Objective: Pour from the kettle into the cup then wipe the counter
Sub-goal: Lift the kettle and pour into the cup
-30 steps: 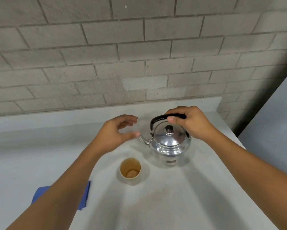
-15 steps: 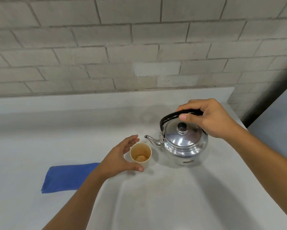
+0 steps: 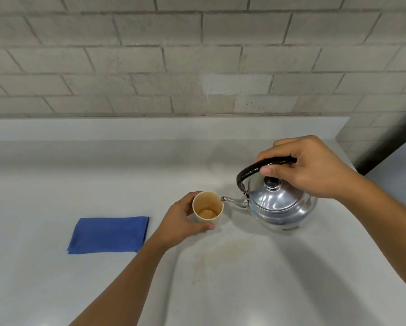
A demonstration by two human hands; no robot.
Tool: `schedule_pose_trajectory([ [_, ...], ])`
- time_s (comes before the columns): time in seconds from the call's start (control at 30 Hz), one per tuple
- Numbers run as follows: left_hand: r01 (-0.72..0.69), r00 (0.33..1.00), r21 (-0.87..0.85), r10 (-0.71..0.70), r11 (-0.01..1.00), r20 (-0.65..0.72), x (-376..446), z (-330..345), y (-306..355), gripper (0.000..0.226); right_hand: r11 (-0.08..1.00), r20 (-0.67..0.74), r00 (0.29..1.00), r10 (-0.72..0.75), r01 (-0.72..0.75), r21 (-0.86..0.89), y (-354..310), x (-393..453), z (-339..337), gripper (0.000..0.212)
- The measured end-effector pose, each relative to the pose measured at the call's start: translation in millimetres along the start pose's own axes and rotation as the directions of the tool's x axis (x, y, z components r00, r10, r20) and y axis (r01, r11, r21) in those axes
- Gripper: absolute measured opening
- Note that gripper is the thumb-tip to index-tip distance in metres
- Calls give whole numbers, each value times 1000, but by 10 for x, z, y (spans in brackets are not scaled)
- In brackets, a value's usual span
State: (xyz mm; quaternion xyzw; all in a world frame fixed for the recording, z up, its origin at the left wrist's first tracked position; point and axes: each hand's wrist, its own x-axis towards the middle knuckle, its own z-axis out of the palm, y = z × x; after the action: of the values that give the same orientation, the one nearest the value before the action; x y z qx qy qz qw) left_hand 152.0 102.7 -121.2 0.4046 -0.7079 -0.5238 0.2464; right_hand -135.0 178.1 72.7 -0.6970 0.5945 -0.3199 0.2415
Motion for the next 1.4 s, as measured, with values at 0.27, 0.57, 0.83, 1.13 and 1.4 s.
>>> schedule_pose_trajectory([
  [0.27,-2,1000,-9,2,1000,-22,-3,15,-11,80,972,79,994,-80,95,-213,-137,68,-26,14],
  [0.57,-13,1000,-40,12,999,-25,-11,29,1,80,941,115,986,-117,147,-305,-193,89,-40,13],
  [0.83,-8,1000,-59,6,998,-28,-12,32,-13,80,922,139,982,-128,170,-348,-196,91,-12,10],
  [1.13,2,1000,-77,-3,997,-15,9,35,-44,83,908,148,981,-128,176,-379,-205,94,19,9],
  [1.4,-6,1000,-84,4,996,-18,18,38,-54,83,904,161,980,-120,175,-390,-236,108,37,9],
])
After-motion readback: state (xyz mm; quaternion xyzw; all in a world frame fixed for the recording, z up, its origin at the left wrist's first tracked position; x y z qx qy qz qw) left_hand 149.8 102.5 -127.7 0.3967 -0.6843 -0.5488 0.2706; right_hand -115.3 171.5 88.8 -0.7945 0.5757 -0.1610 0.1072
